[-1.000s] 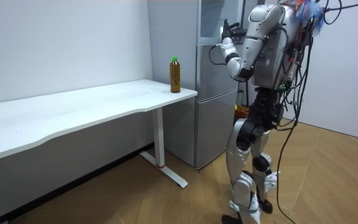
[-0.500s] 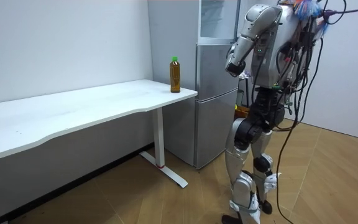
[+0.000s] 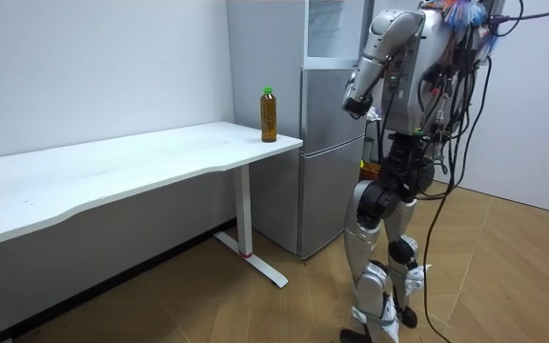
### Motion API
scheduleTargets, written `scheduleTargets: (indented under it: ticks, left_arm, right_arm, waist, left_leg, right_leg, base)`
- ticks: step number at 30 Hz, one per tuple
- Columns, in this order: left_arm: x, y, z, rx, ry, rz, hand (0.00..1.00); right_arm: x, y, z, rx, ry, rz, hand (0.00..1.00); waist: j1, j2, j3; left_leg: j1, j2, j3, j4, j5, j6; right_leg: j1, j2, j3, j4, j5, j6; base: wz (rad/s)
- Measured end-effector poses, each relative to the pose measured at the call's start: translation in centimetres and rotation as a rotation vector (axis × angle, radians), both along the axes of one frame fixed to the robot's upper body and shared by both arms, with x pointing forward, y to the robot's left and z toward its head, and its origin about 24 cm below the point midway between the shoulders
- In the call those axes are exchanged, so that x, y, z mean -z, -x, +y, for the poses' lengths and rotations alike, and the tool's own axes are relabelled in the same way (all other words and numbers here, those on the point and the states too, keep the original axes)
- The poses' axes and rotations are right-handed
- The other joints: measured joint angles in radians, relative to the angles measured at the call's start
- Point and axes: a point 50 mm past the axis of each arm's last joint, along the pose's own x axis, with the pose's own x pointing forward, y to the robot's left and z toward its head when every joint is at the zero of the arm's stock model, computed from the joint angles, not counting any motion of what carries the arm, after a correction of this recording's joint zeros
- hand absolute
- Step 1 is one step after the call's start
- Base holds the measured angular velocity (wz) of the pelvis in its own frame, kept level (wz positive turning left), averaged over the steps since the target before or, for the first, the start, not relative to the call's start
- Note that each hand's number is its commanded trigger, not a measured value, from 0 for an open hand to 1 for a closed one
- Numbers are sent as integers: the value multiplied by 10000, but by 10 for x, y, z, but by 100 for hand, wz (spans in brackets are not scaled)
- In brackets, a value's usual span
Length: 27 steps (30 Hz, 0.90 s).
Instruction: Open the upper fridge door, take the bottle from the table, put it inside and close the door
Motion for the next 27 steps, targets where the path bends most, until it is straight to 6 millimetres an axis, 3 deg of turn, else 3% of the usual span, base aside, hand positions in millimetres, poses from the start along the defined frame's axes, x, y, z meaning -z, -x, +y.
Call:
scheduleTargets:
  ticks: [11,16,22,24,25,27]
  left_arm:
    - [2,0,1,-7,-136,-9,0]
    - [16,-7,0,-389,-1095,-87,0]
    - [88,-11,21,-1410,-3476,1874,0]
    - [127,-7,35,-2096,-5199,2457,0]
    - [137,-6,40,-2277,-5630,2655,0]
    - [180,1,63,-2992,-7586,3465,0]
  right_arm:
    - [0,0,3,-126,-128,27,0]
    - [0,-1,4,-198,-280,149,0]
    - [0,-1,4,-472,-197,285,0]
    - [0,-1,3,-631,-106,290,0]
    - [0,-1,3,-672,-85,295,0]
    - [1,0,5,-697,-111,302,0]
  waist:
    - [71,-285,-1]
    - [144,-312,-5]
    - [388,-314,-5]
    - [629,-374,-20]
    - [690,-405,-13]
    - [920,-574,-11]
  left_leg:
    - [-2,-2,6,3,4,-11]
    - [-26,-6,-39,21,3,-11]
    - [-24,13,-144,33,21,-40]
    - [-49,19,-149,36,22,-42]
    - [-55,19,-181,35,25,-47]
    - [-72,19,-261,31,37,-67]
  right_leg:
    - [-1,0,-25,2,-64,-4]
    - [3,-9,-59,12,-63,-4]
    - [55,11,-179,43,-61,-16]
    - [40,11,-210,48,-68,-30]
    - [45,12,-213,57,-71,-33]
    - [40,23,-266,122,-86,-56]
  base:
    - [0]
    - [0]
    - [5]
    - [3]
    - [5]
    - [8]
